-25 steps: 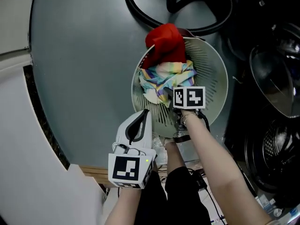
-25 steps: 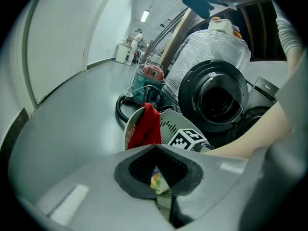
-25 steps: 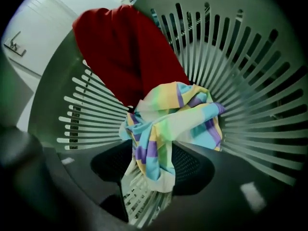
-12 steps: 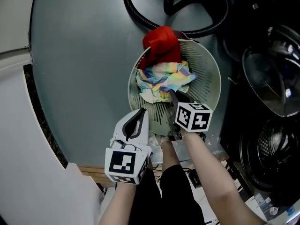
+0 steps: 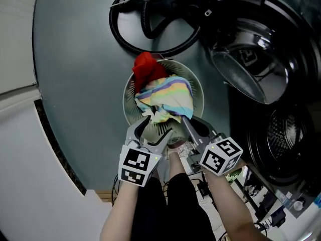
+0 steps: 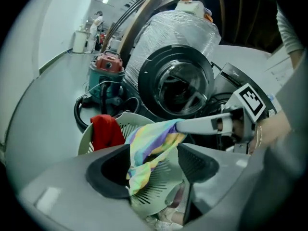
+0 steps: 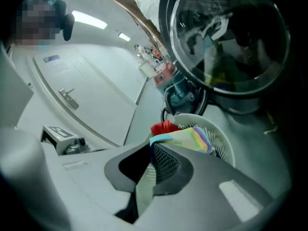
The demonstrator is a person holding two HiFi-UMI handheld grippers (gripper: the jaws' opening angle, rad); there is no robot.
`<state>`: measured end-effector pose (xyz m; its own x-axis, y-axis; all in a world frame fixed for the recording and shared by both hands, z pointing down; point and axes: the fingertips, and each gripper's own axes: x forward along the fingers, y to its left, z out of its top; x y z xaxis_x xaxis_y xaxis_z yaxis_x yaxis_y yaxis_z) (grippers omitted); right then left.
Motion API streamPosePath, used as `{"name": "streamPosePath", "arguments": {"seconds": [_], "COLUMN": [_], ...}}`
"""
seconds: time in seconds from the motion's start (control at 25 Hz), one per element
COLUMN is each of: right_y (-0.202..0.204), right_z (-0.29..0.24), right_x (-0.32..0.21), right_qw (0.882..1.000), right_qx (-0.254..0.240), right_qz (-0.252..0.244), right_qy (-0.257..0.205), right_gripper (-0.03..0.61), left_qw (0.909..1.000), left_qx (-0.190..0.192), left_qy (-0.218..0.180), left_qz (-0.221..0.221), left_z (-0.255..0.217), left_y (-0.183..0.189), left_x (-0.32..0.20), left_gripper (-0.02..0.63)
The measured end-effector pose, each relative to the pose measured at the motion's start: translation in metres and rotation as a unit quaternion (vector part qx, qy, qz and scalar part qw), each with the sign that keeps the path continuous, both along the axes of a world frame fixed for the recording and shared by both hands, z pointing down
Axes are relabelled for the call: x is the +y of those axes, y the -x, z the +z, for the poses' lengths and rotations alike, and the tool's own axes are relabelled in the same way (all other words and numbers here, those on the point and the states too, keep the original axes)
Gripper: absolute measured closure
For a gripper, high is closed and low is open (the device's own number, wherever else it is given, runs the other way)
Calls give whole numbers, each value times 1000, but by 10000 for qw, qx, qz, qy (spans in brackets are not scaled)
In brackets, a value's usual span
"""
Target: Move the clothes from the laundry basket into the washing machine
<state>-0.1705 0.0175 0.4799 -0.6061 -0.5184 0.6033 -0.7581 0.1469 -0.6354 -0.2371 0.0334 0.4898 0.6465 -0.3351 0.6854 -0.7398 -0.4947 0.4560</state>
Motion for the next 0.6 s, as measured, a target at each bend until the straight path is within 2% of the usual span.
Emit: {"name": "streamPosePath", "arguments": {"seconds": [0.2, 0.4, 0.48, 0.6], "right_y": [-16, -25, -31, -45], "right_z": [-87, -176, -209, -245], "right_x": [-6, -3, 2, 12], "right_qw": [9982, 9923, 9895, 9866], "right_qx": [-202, -529, -629, -515], "right_qz": [197, 414, 458, 518], "right_qy": [-521, -1039, -1218, -1460], "right_gripper": [541, 542, 542, 541], "left_qw": [9969, 9845, 9813, 9755], "left_qx": [-175, -544, -549, -442], "left_qy": [-200, -548, -643, -732], "left_qz": [741, 1576, 1730, 2028], "left_z": [-33, -56, -66, -81], "left_y": [-32, -59, -68, -84], "left_x": [-3, -3, -4, -5], "left_gripper": [282, 248, 248, 250]}}
